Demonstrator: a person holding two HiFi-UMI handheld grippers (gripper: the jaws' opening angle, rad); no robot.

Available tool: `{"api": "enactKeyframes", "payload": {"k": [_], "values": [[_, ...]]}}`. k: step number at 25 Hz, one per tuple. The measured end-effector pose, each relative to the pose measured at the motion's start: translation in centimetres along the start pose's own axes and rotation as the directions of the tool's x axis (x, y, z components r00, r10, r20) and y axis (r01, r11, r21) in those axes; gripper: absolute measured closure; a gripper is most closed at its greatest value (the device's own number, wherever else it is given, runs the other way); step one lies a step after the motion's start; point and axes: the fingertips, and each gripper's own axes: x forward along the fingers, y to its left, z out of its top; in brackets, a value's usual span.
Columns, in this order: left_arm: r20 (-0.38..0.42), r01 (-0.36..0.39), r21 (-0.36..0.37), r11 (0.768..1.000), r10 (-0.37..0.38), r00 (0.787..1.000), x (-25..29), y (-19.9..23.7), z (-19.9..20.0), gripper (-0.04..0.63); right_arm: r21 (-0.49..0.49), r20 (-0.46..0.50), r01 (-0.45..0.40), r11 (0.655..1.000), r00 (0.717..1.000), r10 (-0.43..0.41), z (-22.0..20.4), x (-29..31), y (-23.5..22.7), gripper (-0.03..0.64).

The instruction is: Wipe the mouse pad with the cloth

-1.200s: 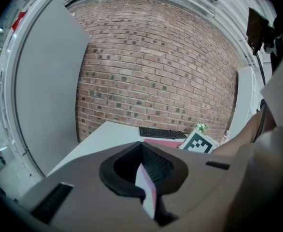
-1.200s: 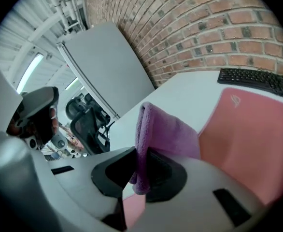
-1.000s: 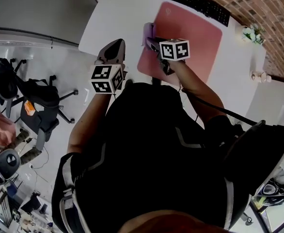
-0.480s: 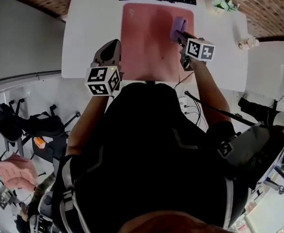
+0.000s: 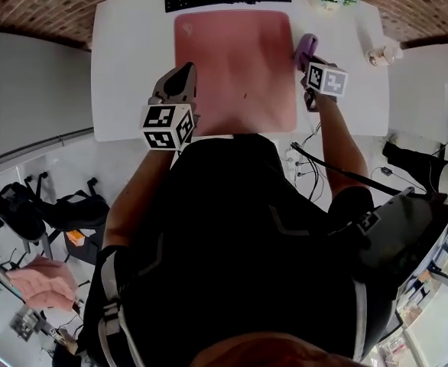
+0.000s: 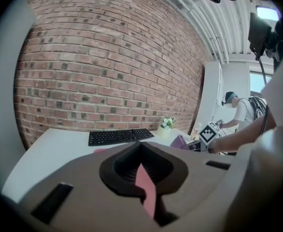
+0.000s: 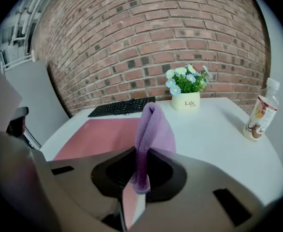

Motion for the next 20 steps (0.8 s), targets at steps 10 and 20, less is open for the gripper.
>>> {"api": "enactKeyframes", "payload": {"k": [10, 20], "values": [[-0.012, -0.025, -0.009, 1.0, 0.025, 1.0, 0.4, -0.7, -0.4, 0.593, -0.084, -0.083, -0.082, 0.993, 0.994, 0.075, -1.7, 2.7, 2.8, 0.561], [-0.002, -0.096, -0.02, 0.995, 0.096, 0.995, -2.9, 0.7, -0.8, 0.593, -0.101, -0.142, -0.165, 0.981, 0.979, 0.15, -2.3, 5.0, 7.1, 0.561]]}}
